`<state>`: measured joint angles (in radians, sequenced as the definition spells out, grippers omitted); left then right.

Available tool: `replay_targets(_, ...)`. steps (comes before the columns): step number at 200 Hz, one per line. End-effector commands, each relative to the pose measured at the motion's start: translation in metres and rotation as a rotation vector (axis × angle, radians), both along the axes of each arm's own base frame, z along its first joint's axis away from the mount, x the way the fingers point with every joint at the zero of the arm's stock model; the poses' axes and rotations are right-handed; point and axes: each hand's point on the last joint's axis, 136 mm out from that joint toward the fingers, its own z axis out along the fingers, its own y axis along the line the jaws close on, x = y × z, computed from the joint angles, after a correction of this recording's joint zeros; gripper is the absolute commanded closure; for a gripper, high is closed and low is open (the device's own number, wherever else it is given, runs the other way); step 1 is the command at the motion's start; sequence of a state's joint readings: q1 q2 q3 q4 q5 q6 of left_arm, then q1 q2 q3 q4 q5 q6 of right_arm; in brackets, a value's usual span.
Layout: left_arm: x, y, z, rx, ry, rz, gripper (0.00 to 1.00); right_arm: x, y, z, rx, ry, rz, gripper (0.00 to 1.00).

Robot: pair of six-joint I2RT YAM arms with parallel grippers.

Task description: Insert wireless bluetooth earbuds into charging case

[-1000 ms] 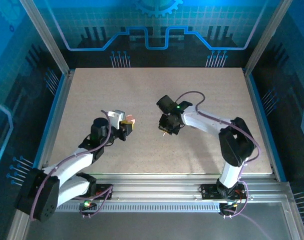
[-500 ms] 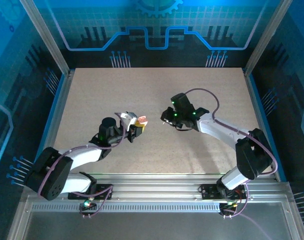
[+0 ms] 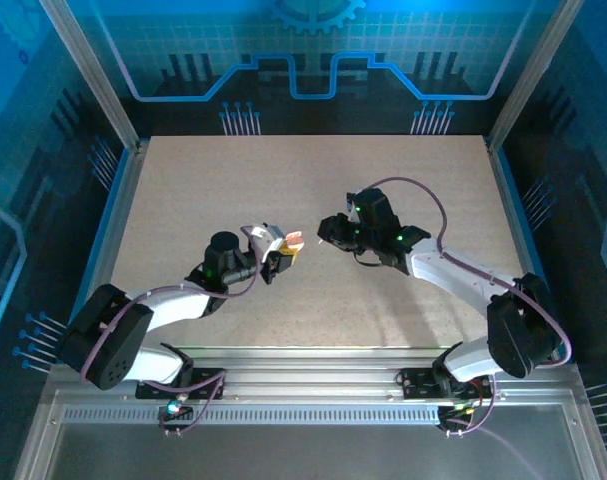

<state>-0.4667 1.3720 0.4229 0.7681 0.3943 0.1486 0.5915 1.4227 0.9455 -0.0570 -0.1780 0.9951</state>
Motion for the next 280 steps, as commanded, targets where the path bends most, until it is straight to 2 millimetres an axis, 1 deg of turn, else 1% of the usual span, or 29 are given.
replay_targets(1, -0.001, -0.010, 0.013, -0.002, -0.068, -0.056, 0.88, -0.008, 0.015, 0.018, 0.042, -0.087, 0.084, 0.79)
replay_targets(44, -0.005, -0.014, 0.014, 0.027, -0.104, -0.074, 0.89, -0.013, 0.032, 0.030, 0.064, -0.151, 0.155, 0.78)
replay_targets(62, -0.007, -0.016, 0.013, 0.041, -0.117, -0.081, 0.89, -0.017, 0.038, 0.032, 0.064, -0.161, 0.182, 0.78)
replay_targets(79, -0.007, -0.016, 0.013, 0.052, -0.130, -0.080, 0.89, -0.021, 0.042, 0.029, 0.058, -0.157, 0.199, 0.78)
replay_targets(108, -0.006, -0.015, 0.014, 0.052, -0.145, -0.069, 0.89, -0.027, 0.043, 0.025, 0.049, -0.150, 0.217, 0.78)
replay_targets(149, -0.005, -0.016, 0.020, 0.040, -0.160, -0.063, 0.89, -0.031, 0.043, 0.021, 0.034, -0.149, 0.223, 0.78)
replay_targets(175, -0.005, -0.016, 0.025, 0.024, -0.169, -0.060, 0.89, -0.028, 0.040, 0.018, 0.015, -0.150, 0.203, 0.78)
replay_targets(224, -0.006, -0.017, 0.034, 0.003, -0.184, -0.061, 0.89, -0.026, 0.040, 0.014, -0.001, -0.158, 0.199, 0.78)
replay_targets(280, -0.006, -0.018, 0.045, -0.037, -0.191, -0.056, 0.88, -0.025, 0.042, 0.016, -0.010, -0.190, 0.195, 0.78)
